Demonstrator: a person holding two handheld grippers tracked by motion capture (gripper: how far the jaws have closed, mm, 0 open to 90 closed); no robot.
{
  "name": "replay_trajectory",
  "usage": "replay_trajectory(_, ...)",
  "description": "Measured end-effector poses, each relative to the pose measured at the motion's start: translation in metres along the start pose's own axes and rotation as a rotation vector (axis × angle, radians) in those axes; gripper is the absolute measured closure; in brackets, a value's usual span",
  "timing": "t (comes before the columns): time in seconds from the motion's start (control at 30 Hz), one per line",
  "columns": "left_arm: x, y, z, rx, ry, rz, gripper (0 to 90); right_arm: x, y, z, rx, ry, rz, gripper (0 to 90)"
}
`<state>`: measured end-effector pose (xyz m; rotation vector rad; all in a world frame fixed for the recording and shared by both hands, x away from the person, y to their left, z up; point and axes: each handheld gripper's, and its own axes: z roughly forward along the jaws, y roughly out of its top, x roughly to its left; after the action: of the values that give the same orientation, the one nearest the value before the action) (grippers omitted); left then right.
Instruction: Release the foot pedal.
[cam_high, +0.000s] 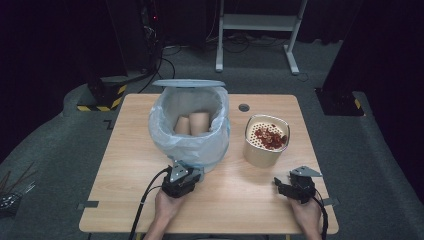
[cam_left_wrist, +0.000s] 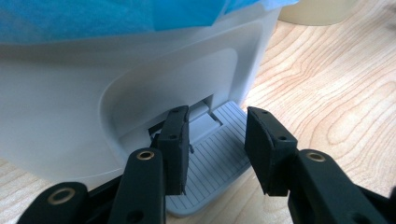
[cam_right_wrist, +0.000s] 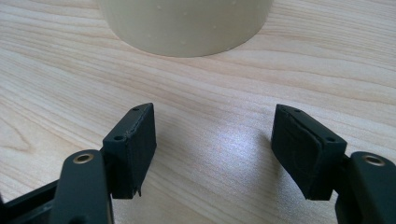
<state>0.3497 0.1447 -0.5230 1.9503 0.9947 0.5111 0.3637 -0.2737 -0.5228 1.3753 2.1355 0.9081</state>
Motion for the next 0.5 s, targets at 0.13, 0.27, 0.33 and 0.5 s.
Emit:
replay_trajectory(0.13, 0.0011, 0.0004, -0.0001, 0.000, -0.012, -0.015, 59.9, 0.0002, 0.0000, 0.0000, 0.000, 0.000, 0.002, 31.2)
replay_trajectory(0.27, 0.0023, 0.0013, -0.0007, 0.005, -0.019, -0.036, 58.0, 0.0002, 0.0000, 0.0000, 0.000, -0.001, 0.002, 31.1)
replay_trajectory(0.33, 0.0014, 0.0021, -0.0007, 0.010, -0.015, -0.031, 57.6, 0.0003, 0.0000, 0.0001, 0.000, -0.001, 0.002, 31.1)
replay_trajectory(0.5, 0.0004, 0.0038, -0.0010, 0.021, -0.012, -0.029, 56.7, 0.0004, 0.0000, 0.0001, 0.000, -0.002, 0.002, 31.0)
